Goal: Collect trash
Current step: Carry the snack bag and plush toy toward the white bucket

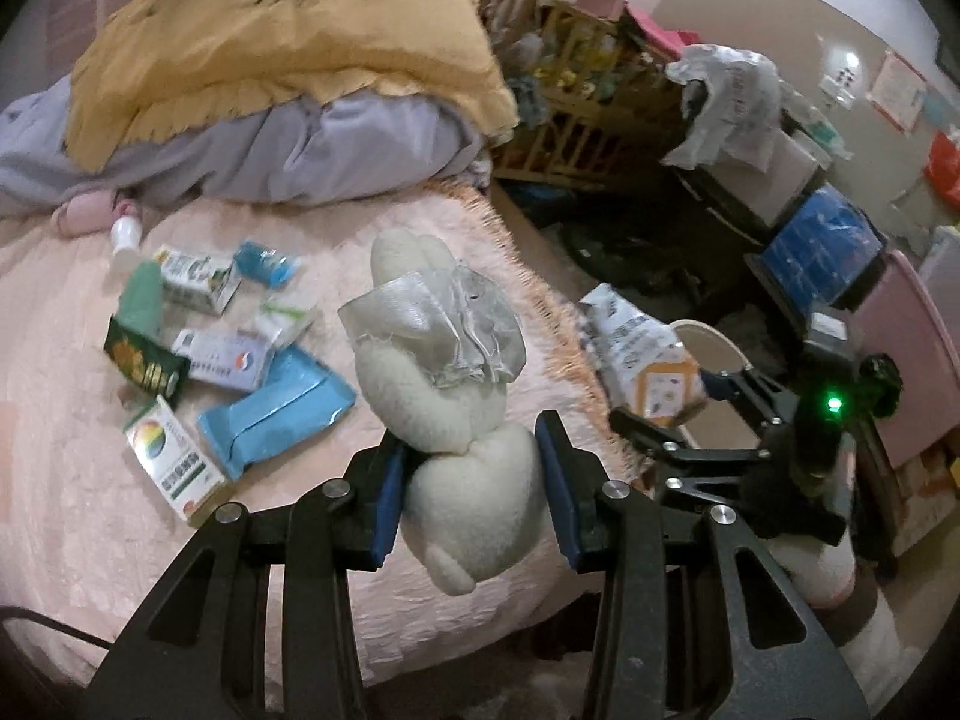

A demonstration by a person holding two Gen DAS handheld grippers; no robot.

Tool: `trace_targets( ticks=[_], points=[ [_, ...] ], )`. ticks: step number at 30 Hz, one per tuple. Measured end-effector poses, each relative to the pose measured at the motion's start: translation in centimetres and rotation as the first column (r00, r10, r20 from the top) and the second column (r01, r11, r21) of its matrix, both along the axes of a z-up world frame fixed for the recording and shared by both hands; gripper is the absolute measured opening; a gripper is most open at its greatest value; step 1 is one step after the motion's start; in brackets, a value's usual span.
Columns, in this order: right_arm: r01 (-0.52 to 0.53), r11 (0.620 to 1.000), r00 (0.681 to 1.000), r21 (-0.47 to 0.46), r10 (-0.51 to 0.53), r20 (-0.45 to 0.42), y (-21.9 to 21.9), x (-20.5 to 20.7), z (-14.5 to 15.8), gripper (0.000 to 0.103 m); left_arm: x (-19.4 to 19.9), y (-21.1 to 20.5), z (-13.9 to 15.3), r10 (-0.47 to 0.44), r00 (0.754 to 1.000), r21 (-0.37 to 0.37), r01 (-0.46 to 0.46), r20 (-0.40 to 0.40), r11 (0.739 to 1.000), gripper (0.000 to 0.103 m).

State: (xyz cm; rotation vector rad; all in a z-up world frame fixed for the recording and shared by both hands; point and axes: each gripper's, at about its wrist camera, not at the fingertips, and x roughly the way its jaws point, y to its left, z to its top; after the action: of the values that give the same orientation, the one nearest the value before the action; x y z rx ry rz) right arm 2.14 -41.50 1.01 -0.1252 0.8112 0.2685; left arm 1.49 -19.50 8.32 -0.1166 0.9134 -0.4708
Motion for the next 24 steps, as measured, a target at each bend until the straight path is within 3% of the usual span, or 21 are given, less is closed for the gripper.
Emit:
trace_targets(
  ticks=[7,12,18,24],
  points=[
    [0.102,0.995,0.995,-0.004,-0.102,-0.011,-0.7,-0.1,0.6,0.077,1.3,-2.2,0.4,-0.118,0.993,-0.046,0.118,0.005,0.992,0.039],
    [0.203,0.979,0.979,-0.007,-0.203,-0.023,-2.3,-0.9,0.9,0.077,2.3,-4.7,0.5,-0.221,0.975,-0.020,0.222,0.034,0.975,0.039],
    [0.348,0.937,0.937,-0.015,-0.349,-0.027,-5.3,-3.2,1.3,0.077,2.5,-7.4,0.9,-0.333,0.941,-0.021,0.335,0.055,0.942,0.039],
    [0.459,0.888,0.888,-0.028,-0.460,-0.023,-8.6,-5.3,1.9,0.077,1.9,-9.7,1.0,-0.373,0.926,-0.022,0.375,0.058,0.927,0.039]
  ],
)
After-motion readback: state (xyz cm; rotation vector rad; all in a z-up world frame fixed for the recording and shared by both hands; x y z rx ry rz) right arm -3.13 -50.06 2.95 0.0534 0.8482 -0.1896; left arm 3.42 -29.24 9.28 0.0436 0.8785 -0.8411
